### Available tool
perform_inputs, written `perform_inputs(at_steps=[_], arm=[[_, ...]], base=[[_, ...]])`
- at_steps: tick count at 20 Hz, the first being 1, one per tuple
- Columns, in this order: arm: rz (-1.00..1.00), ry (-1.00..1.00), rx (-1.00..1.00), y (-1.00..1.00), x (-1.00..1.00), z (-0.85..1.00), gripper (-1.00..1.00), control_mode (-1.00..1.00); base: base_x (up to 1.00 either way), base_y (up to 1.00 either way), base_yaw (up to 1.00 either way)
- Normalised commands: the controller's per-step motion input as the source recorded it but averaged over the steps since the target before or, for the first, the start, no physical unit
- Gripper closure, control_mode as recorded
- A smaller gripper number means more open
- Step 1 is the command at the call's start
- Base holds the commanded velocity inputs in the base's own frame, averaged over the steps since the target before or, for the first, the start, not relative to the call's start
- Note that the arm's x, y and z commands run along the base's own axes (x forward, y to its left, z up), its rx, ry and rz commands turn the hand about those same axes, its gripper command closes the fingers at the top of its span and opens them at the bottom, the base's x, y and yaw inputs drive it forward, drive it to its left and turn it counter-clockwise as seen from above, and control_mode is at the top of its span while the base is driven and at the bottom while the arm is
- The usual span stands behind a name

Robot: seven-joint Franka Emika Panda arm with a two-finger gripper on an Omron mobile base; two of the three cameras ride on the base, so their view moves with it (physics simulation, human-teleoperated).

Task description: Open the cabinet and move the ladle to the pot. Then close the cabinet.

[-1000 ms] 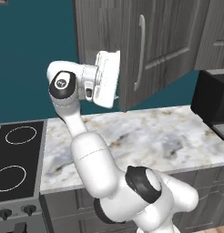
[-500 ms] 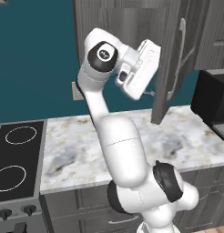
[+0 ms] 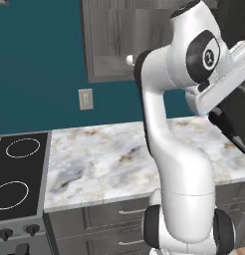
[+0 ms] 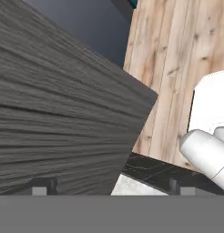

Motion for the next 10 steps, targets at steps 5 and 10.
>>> perform_inputs(at_steps=[5,10], arm=[[-0.20,-0.20,0.01,-1.00,-0.70,-0.31,-1.00,-1.00],[-0.11,-0.20,0.00,-1.00,0.59,-0.75,-1.00,-1.00]], base=[[0.00,0.00,0.00],[0.00,0.00,0.00]])
